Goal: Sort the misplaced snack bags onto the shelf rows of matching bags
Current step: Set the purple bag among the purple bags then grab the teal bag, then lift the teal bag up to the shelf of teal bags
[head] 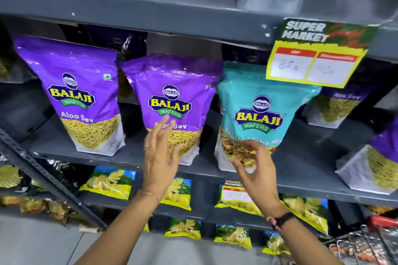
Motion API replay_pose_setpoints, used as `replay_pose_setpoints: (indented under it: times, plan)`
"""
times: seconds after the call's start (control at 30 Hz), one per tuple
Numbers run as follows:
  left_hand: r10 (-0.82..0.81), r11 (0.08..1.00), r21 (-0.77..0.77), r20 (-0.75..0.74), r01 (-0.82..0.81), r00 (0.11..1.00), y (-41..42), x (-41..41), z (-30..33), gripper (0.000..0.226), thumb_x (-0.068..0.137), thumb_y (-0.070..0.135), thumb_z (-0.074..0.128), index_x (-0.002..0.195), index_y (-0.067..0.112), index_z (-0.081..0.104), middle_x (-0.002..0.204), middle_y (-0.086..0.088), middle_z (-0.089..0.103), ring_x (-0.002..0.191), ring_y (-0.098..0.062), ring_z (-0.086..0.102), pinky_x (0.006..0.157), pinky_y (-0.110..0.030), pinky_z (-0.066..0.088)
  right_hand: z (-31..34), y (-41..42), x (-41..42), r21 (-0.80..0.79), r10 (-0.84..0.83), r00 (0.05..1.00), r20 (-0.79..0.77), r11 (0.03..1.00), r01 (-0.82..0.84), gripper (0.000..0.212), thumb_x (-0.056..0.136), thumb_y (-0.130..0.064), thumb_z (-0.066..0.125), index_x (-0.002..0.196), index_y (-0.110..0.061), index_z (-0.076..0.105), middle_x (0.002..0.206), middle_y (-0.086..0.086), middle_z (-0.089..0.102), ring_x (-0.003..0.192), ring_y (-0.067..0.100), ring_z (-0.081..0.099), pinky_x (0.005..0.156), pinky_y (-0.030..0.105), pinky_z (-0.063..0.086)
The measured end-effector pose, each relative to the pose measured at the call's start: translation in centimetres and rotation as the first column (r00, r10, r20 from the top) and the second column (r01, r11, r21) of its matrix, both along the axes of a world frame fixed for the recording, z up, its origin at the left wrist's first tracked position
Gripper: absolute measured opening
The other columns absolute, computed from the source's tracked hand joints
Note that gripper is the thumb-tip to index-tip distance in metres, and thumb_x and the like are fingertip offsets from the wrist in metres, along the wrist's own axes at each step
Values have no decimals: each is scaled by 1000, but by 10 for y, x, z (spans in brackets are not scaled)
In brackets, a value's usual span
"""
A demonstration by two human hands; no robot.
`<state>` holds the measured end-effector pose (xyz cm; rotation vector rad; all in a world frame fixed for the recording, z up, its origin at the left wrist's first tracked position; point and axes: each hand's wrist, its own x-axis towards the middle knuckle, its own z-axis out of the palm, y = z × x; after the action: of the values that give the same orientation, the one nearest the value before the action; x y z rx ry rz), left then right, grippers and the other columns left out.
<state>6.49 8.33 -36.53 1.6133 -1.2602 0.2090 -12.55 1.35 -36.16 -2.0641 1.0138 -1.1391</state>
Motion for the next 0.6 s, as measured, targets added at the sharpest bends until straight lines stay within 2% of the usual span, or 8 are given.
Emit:
replay_pose_setpoints:
  times: [0.07,0.17,0.23,0.3,0.37,0.43,0.53,0.6]
  plan:
    - [-171,981,85,-20,172,985,-14,-24,5,48,80,26,51,125,20,36,129,5,45,118,-13,36,104,-14,20,5,-8,-25,-50,-112,992,64,992,115,41,72,-27,67,105,-30,42,96,-12,46,92,6,46,80,13,39]
    - [-279,918,225,-216,325,936,-40,-53,5,72,72,22,69,133,11,31,138,-11,41,128,-16,33,105,-15,18,5,-32,-46,53,-238,966,99,971,234,62,66,-20,76,115,-15,38,106,0,37,101,17,43,83,11,37]
    - [-233,888,313,-326,337,916,-59,-62,1,91,66,19,74,136,5,18,148,-14,25,137,-23,22,108,-21,13,-2,-52,-54,201,-214,976,37,958,202,89,60,-18,80,130,-8,24,122,5,30,116,18,36,98,21,32]
    - [-191,851,375,-434,369,880,-74,-63,-2,99,65,16,76,138,5,9,151,-11,17,139,-22,17,108,-23,13,-8,-69,-57,350,-59,998,6,935,53,108,57,-17,81,137,-10,9,140,6,23,130,17,26,109,32,26]
    - [-220,797,379,-543,470,811,-86,-62,-3,95,66,9,74,138,7,12,142,-5,31,133,-17,27,101,-17,21,-9,-80,-57,495,116,993,5,863,-103,104,60,-13,79,136,-16,9,142,-1,28,132,14,27,107,30,28]
    - [-252,760,361,-602,540,757,-93,-62,-5,81,66,2,72,132,9,26,125,-1,43,121,-15,38,88,-11,28,-10,-85,-54,580,204,978,33,793,-185,82,64,-6,75,126,-22,23,126,-4,45,125,17,40,100,30,36]
    - [-206,783,357,-625,510,753,-97,-61,-9,70,64,1,74,124,10,38,124,-7,52,116,-19,45,94,-22,32,-14,-89,-51,584,174,983,52,793,-171,70,65,-6,75,120,-23,35,119,1,55,118,21,50,100,43,44]
    - [-186,794,367,-611,484,769,-95,-63,-9,70,62,3,75,122,10,41,123,-9,55,112,-18,46,94,-26,33,-15,-86,-53,562,151,988,40,814,-147,67,65,-6,75,118,-23,38,116,0,56,115,20,52,101,44,44]
